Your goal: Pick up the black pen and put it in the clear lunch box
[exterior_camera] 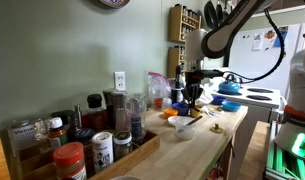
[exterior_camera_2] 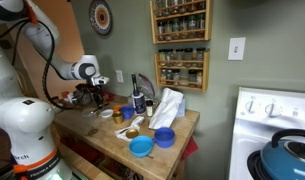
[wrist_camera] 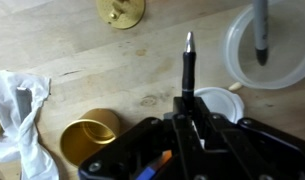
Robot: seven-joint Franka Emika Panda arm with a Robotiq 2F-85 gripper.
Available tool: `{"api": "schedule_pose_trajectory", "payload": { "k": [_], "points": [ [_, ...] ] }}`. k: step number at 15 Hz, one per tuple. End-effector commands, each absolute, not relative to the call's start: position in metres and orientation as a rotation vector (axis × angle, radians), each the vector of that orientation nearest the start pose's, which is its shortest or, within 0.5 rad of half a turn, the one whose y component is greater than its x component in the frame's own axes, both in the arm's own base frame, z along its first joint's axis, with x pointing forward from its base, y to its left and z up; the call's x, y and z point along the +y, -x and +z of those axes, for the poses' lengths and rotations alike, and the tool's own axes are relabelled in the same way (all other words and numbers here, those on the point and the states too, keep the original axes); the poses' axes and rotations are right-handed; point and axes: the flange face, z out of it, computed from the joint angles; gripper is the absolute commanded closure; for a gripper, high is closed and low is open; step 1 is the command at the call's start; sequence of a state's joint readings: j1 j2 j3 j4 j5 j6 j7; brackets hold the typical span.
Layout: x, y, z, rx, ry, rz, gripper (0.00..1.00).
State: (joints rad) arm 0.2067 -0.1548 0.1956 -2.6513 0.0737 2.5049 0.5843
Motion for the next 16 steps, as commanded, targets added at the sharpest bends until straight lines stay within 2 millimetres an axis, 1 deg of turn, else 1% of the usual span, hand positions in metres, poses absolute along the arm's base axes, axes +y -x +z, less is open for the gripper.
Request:
{"api": "schedule_pose_trajectory", "payload": {
  "k": [1, 3, 5, 7, 10, 12, 13, 16],
  "points": [
    [0.186, -0.360, 0.319, 0.334, 3.017, -0.001, 0.97],
    [0.206, -0.351, 0.325, 0.280, 2.977, -0.012, 0.97],
    [0.224, -0.341, 0.326, 0.251, 2.944, -0.073, 0.97],
    [0.236, -0.335, 0.326, 0.197, 2.934, -0.188, 0.97],
    [0.240, -0.331, 0.317, 0.094, 2.947, -0.386, 0.97],
    [0.241, -0.330, 0.307, 0.054, 2.962, -0.404, 0.97],
    [0.245, -0.336, 0.305, 0.033, 2.976, -0.401, 0.97],
    [0.251, -0.337, 0.297, 0.001, 2.946, -0.450, 0.97]
  ]
}}
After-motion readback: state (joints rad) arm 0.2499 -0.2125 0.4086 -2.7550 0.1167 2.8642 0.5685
